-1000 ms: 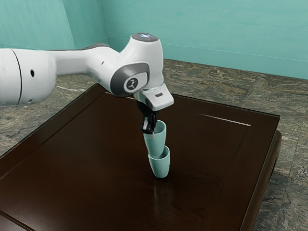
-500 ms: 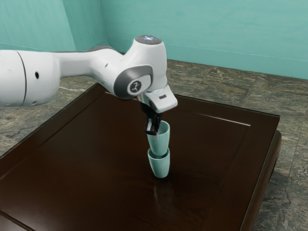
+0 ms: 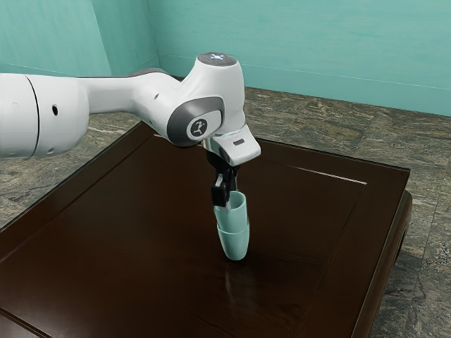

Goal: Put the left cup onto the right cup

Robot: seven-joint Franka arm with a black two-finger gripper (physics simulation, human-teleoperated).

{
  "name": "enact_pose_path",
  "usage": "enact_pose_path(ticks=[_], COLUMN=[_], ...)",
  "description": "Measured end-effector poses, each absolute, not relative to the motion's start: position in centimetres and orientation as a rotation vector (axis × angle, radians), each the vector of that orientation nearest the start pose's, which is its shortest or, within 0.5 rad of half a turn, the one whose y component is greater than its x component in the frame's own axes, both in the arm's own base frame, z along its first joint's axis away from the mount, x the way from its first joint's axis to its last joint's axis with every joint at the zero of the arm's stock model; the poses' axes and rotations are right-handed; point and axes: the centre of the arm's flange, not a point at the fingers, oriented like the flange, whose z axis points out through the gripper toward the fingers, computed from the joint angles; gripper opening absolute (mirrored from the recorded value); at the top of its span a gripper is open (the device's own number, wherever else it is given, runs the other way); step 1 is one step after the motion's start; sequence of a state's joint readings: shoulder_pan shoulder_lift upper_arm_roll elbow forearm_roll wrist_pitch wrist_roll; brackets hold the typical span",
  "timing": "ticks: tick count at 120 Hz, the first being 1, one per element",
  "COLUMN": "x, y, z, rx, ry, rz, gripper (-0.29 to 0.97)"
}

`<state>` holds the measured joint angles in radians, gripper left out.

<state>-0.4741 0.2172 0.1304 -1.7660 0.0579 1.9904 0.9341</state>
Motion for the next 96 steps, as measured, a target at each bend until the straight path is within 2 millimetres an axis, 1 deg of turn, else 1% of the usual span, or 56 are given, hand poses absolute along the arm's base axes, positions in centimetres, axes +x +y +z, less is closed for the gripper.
enact_pose_path(ticks=[16,36,64,72,80,90,96], x=[58.5,58.5,58.3,58.2,58.1,58.1,58.2], y=[-21.1,-20.9,-19.9,-19.6,-19.0,-18.4,-18.1], z=[44.1,44.4,46.0,46.9,48.2,50.2,51.7], rx=[-2.433,-2.437,-2.447,-2.451,-2.459,-2.463,-2.461], ry=[1.857,1.853,1.836,1.830,1.818,1.803,1.792], rz=[0.021,0.018,0.006,0.001,-0.013,-0.037,-0.055], gripper=[0.59,0.64,0.67,0.67,0.67,0.67,0.68])
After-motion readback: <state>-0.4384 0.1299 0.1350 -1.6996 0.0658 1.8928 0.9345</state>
